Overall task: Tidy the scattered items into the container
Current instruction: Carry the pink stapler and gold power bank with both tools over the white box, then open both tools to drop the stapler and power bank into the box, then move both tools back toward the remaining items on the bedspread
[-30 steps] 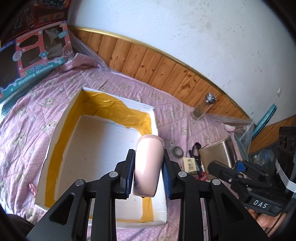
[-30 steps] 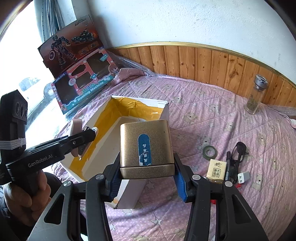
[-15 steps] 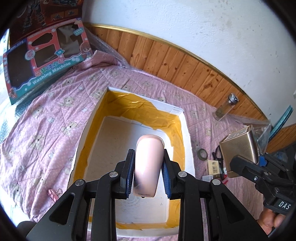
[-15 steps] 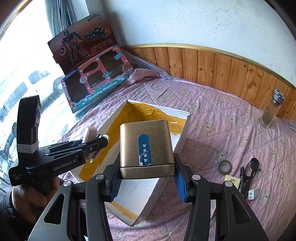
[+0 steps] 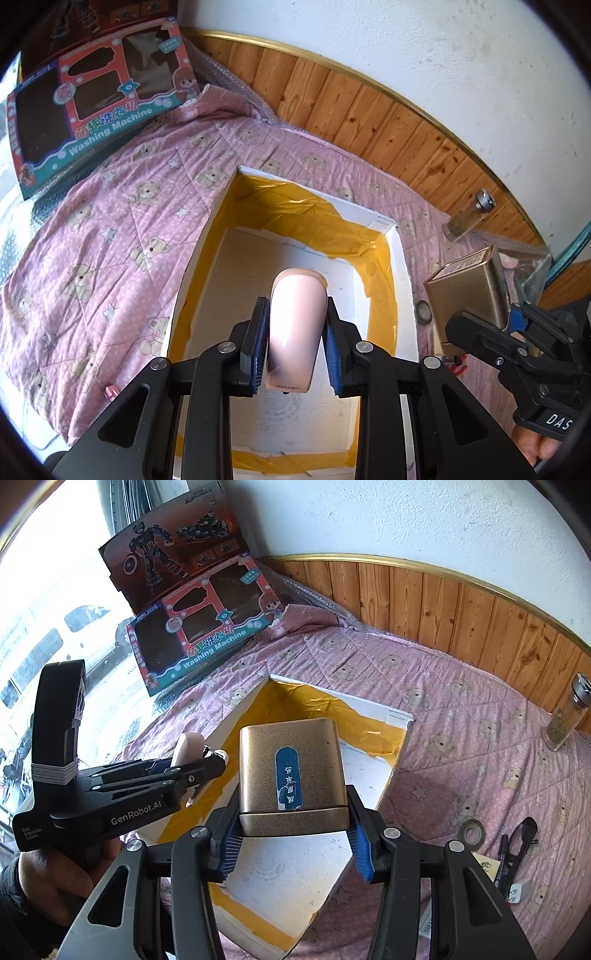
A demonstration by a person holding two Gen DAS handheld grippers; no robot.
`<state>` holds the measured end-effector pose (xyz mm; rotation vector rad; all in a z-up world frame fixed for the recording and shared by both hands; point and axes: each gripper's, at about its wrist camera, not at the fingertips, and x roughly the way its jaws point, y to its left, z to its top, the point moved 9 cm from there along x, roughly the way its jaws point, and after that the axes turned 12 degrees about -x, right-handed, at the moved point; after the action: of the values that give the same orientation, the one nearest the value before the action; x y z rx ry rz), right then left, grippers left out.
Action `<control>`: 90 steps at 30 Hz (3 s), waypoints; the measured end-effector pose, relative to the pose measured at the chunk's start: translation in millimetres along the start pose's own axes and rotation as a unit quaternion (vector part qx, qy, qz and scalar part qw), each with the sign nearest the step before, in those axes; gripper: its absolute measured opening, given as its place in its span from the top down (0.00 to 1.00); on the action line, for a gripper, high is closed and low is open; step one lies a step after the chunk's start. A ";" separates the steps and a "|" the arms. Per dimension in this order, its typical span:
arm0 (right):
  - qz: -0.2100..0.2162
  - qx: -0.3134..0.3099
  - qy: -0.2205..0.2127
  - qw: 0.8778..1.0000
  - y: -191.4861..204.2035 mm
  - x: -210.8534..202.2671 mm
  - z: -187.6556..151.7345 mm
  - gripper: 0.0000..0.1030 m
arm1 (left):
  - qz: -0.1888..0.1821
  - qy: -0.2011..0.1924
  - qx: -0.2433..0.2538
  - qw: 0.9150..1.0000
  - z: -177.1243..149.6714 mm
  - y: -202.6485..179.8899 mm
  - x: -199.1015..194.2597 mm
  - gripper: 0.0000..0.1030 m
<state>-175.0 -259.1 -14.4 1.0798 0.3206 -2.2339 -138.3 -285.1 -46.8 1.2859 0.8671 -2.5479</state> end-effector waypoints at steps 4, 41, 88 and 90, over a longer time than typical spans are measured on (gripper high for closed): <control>0.011 0.013 0.009 1.000 -5.4 12.0 0.1 0.51 | 0.003 0.011 -0.003 1.000 4.0 1.4 7.0 0.73; 0.019 -0.008 0.097 0.995 -35.0 117.5 1.8 0.51 | 0.060 0.082 -0.025 0.995 46.1 2.0 114.8 0.72; 0.109 0.153 -0.090 0.978 -16.6 -64.3 -120.3 0.53 | -0.015 0.085 0.052 0.995 -115.0 -90.0 -7.2 0.56; 0.109 0.164 -0.090 0.976 -19.7 -69.1 -133.0 0.53 | -0.015 0.086 0.063 0.994 -124.6 -98.2 -8.4 0.56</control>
<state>-73.1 -152.2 -46.6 1.0088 -0.2411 -2.2095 -85.4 -135.5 -56.1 1.5613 0.7698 -2.5811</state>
